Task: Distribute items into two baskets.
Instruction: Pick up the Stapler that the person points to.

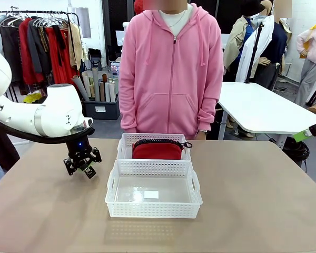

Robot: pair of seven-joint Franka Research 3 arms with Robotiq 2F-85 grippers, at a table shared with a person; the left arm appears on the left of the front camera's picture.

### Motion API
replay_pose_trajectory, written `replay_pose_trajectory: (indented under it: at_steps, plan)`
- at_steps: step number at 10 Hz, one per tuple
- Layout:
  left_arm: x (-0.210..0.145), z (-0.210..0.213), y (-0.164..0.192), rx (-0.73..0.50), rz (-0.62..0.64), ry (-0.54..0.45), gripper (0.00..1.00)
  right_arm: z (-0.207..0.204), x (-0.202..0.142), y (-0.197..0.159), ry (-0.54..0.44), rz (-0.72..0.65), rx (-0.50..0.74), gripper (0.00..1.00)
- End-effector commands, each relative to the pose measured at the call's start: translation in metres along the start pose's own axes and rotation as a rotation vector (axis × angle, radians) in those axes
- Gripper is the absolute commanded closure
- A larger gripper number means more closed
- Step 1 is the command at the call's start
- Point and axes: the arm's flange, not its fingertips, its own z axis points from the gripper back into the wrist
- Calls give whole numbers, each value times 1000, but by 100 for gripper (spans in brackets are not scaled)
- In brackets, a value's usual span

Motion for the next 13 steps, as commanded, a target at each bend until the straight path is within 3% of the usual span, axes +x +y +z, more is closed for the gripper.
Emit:
replay_pose_trajectory:
  at_steps: [1, 3, 5, 8, 10, 13]
  plan:
    - [3, 35, -13, -8, -188, 107, 100, -1, 2, 0, -17, 0, 10, 0]
    - [10, 70, -27, 21, -390, 232, 100, -1, 2, 0, -17, 0, 10, 0]
    - [10, 107, -22, 51, -554, 286, 100, -1, 2, 0, -17, 0, 10, 0]
    - [-28, 173, 13, 108, -800, 201, 100, -1, 2, 0, -17, 0, 10, 0]
    - [-62, 206, 48, 89, -816, 113, 100, -1, 2, 0, -17, 0, 10, 0]
    - [-88, 221, 81, 60, -833, 89, 100, -1, 2, 0, -17, 0, 10, 0]
